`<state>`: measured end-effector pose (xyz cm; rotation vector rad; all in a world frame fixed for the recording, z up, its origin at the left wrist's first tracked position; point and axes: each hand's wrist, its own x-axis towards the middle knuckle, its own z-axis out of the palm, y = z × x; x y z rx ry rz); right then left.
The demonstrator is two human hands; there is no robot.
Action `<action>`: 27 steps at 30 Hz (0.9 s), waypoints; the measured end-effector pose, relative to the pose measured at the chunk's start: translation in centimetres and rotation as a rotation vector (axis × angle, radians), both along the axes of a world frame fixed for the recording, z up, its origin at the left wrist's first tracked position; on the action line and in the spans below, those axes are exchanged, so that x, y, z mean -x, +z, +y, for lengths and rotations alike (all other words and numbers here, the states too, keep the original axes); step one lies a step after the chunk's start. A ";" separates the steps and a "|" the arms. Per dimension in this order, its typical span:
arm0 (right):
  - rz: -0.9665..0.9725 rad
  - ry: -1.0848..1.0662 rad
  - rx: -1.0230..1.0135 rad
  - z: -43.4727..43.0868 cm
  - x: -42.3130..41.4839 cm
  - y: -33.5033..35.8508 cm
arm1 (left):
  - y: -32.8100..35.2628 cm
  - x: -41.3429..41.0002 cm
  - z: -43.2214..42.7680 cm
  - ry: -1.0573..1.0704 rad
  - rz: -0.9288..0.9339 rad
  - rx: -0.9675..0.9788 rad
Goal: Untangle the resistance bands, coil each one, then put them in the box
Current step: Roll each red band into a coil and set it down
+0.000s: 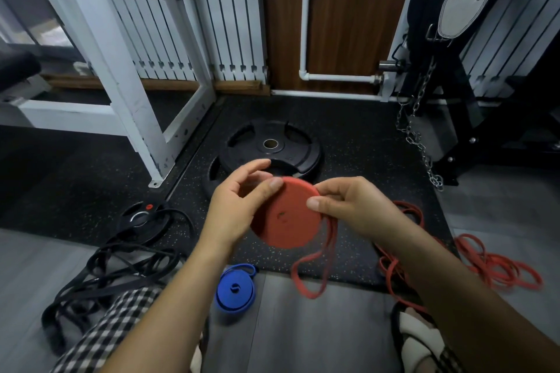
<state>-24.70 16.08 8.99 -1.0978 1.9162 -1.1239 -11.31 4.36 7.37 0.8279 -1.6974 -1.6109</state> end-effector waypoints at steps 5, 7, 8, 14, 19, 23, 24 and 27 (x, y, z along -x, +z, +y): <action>0.272 0.154 -0.085 0.2 -0.7 0.0 | -0.4 -0.3 0.4 -0.349 -0.186 0.199; 0.235 0.130 -0.059 0.1 -0.7 0.2 | -0.7 -0.1 0.5 -0.292 -0.173 0.137; 0.176 0.108 -0.037 0.1 -0.7 0.3 | -0.8 -0.1 0.5 -0.246 -0.160 0.117; -0.003 0.061 -0.063 0.2 0.2 0.4 | -0.6 0.2 0.2 -0.026 0.001 -0.041; -0.192 -0.028 0.031 -0.1 -0.1 -0.2 | -0.4 0.3 1.0 0.122 0.145 -0.198; -0.346 -0.087 0.164 -0.6 -1.6 -0.9 | -0.6 0.5 1.3 0.260 0.209 -0.289; -0.377 -0.100 0.194 -0.7 -1.9 -0.9 | -0.7 0.6 1.4 0.282 0.219 -0.339; -0.339 -0.101 0.194 -0.9 -1.7 -1.0 | -1.0 0.7 1.7 0.238 0.197 -0.426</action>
